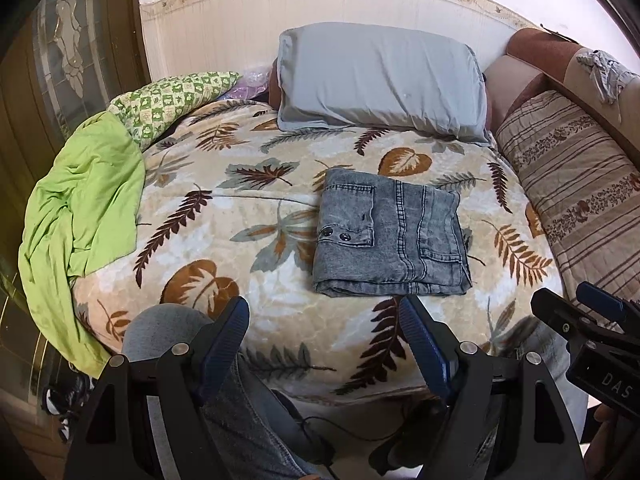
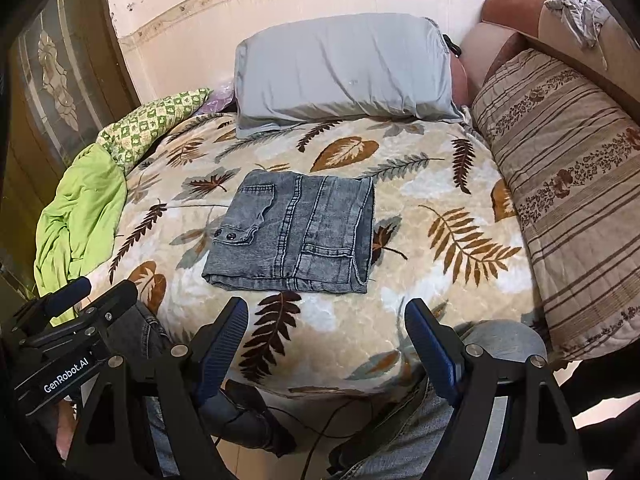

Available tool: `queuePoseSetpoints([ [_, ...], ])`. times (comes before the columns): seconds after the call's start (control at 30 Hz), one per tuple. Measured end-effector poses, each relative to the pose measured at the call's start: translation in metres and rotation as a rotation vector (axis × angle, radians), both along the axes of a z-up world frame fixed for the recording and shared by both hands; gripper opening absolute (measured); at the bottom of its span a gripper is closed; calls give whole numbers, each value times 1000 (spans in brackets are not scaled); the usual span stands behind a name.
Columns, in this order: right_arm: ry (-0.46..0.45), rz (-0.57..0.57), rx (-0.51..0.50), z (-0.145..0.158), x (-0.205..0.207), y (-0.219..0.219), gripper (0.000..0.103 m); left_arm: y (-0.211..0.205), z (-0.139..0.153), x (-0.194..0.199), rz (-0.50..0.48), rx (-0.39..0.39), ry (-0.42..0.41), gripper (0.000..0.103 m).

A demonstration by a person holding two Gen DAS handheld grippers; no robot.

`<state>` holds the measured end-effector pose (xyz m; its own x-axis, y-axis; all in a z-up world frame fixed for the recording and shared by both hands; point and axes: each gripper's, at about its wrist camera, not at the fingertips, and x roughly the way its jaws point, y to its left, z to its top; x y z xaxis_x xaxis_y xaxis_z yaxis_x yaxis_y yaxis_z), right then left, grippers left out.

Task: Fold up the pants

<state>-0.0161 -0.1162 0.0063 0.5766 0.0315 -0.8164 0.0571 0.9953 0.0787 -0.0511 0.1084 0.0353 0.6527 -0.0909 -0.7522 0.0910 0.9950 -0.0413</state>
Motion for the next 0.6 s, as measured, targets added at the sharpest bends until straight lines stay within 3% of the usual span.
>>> queuePoseSetpoints([
  [0.6,29,3,1,-12,13,-2,82,-6,-12,17,8,11,35,78],
])
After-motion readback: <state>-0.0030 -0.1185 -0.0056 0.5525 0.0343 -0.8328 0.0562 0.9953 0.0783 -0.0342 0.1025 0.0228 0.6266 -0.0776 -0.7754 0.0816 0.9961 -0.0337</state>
